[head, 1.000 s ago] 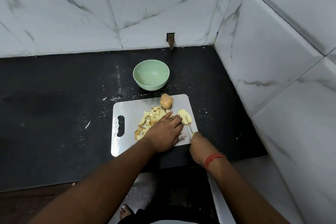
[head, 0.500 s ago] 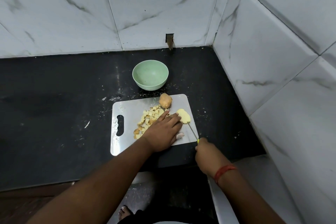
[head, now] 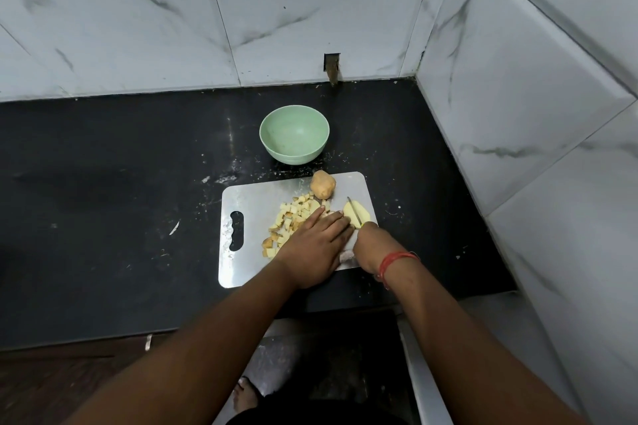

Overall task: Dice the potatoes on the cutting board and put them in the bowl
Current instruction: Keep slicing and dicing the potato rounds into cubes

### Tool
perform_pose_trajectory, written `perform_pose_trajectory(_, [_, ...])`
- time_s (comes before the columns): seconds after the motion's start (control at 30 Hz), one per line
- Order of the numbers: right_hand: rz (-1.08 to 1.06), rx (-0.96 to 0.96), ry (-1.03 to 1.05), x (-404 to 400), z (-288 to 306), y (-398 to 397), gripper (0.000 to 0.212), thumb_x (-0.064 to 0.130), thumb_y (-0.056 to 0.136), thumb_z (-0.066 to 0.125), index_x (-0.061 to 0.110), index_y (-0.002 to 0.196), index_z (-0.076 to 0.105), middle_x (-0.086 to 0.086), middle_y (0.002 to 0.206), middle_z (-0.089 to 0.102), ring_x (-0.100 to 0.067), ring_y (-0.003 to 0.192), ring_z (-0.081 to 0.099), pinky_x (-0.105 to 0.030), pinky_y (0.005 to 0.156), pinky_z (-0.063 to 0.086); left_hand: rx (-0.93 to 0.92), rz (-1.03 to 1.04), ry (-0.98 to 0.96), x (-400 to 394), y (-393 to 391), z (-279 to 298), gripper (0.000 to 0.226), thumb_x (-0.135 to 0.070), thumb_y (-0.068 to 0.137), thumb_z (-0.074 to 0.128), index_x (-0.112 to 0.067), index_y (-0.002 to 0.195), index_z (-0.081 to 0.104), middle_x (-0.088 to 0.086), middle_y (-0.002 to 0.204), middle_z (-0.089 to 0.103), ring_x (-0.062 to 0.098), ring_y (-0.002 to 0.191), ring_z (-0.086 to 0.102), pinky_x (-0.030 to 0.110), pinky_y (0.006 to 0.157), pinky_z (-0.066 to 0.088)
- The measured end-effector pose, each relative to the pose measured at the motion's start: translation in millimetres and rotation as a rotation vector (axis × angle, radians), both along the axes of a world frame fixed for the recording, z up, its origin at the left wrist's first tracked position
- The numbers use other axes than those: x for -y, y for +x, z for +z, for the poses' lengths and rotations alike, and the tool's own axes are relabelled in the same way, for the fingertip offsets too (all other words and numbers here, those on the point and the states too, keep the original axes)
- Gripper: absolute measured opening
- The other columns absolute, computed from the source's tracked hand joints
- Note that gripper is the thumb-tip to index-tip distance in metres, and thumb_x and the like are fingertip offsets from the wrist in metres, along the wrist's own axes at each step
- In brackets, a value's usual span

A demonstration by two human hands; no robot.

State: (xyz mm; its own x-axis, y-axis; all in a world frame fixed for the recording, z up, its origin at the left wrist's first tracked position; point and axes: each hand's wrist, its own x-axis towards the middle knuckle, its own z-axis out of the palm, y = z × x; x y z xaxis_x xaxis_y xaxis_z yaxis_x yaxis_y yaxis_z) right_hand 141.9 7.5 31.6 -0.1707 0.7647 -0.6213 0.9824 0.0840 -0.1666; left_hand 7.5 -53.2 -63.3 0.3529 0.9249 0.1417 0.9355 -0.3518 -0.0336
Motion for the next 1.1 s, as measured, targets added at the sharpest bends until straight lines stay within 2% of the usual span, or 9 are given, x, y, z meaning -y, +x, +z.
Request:
perform_pose_trajectory(0.17, [-0.012, 0.028, -0.057, 4, -3, 6, 0.058, 0.015, 0.096, 0.054, 0.001, 0.146, 0.028, -0.019, 0.143, 0.046, -0.031, 0.130, 0.049, -0.036, 0.105, 0.040, 0.005, 0.022, -0.006, -1, 3, -1, 0.060, -0.050, 0.105, 0.030, -0.015, 0.149, 0.051, 0.007, 0.151, 0.050, 0.027, 0.145, 0.039, 0.052, 0.124, 0.022])
perform_pose_trajectory(0.27, [0.024, -0.040, 0.031, 17, -14, 20, 0.041, 0.010, 0.095, 0.046, -0.001, 0.134, 0.039, -0.021, 0.127, 0.056, -0.035, 0.116, 0.057, -0.038, 0.092, 0.046, 0.002, 0.034, -0.009, -1, 4, -1, 0.061, -0.052, 0.106, 0.030, -0.015, 0.150, 0.049, 0.007, 0.152, 0.049, 0.026, 0.146, 0.038, 0.052, 0.124, 0.021])
perform_pose_trajectory(0.37, [0.002, -0.037, 0.042, 28, -21, 31, 0.037, 0.004, 0.093, 0.043, 0.000, 0.129, 0.038, -0.021, 0.128, 0.056, -0.032, 0.116, 0.058, -0.035, 0.090, 0.045, -0.006, 0.043, -0.018, -1, 4, -1, 0.061, -0.053, 0.107, 0.029, -0.015, 0.152, 0.047, 0.007, 0.153, 0.048, 0.026, 0.147, 0.036, 0.052, 0.124, 0.019])
perform_pose_trajectory(0.47, [0.026, -0.070, 0.056, 33, -27, 42, 0.033, 0.004, 0.093, 0.042, 0.000, 0.126, 0.041, -0.020, 0.120, 0.059, -0.033, 0.108, 0.061, -0.030, 0.076, 0.040, -0.011, 0.046, -0.024, 0, 4, 0, 0.062, -0.054, 0.107, 0.029, -0.015, 0.152, 0.047, 0.006, 0.153, 0.048, 0.025, 0.147, 0.036, 0.052, 0.124, 0.018])
perform_pose_trajectory(0.67, [0.073, -0.064, 0.027, 48, -31, 63, 0.034, 0.006, 0.096, 0.040, -0.001, 0.129, 0.037, -0.018, 0.117, 0.061, -0.031, 0.105, 0.063, -0.029, 0.076, 0.043, -0.007, 0.054, -0.046, 0, 5, 1, 0.063, -0.054, 0.107, 0.025, -0.015, 0.153, 0.045, 0.006, 0.155, 0.046, 0.025, 0.148, 0.034, 0.050, 0.125, 0.012])
perform_pose_trajectory(0.77, [0.050, -0.087, -0.001, 51, -28, 73, 0.025, 0.004, 0.093, 0.041, 0.004, 0.118, 0.042, -0.016, 0.116, 0.062, -0.029, 0.104, 0.063, -0.030, 0.080, 0.046, 0.000, 0.049, -0.054, -1, 5, 3, 0.064, -0.054, 0.107, 0.023, -0.015, 0.153, 0.044, 0.007, 0.155, 0.046, 0.025, 0.148, 0.034, 0.050, 0.126, 0.010])
perform_pose_trajectory(0.87, [0.039, -0.114, 0.022, 47, -16, 79, 0.015, 0.009, 0.097, 0.041, 0.008, 0.112, 0.043, -0.015, 0.112, 0.062, -0.027, 0.098, 0.062, -0.028, 0.075, 0.043, 0.020, 0.044, -0.073, -1, 3, 4, 0.064, -0.054, 0.108, 0.022, -0.015, 0.155, 0.041, 0.007, 0.157, 0.043, 0.025, 0.150, 0.031, 0.051, 0.126, 0.011])
perform_pose_trajectory(0.93, [0.034, -0.145, 0.051, 42, -9, 75, 0.019, 0.011, 0.098, 0.042, 0.007, 0.116, 0.043, -0.013, 0.110, 0.062, -0.024, 0.092, 0.060, -0.027, 0.073, 0.041, 0.026, 0.050, -0.082, -1, 2, 4, 0.065, -0.054, 0.108, 0.022, -0.014, 0.156, 0.038, 0.009, 0.160, 0.039, 0.026, 0.152, 0.027, 0.051, 0.126, 0.010])
perform_pose_trajectory(1.1, [0.053, -0.136, 0.079, 22, -2, 48, 0.024, 0.008, 0.096, 0.043, 0.004, 0.119, 0.045, -0.019, 0.114, 0.062, -0.031, 0.099, 0.063, -0.029, 0.072, 0.042, 0.015, 0.069, -0.089, -2, 2, 6, 0.070, -0.058, 0.106, 0.019, -0.012, 0.154, 0.042, 0.009, 0.157, 0.042, 0.028, 0.152, 0.027, 0.052, 0.126, 0.013])
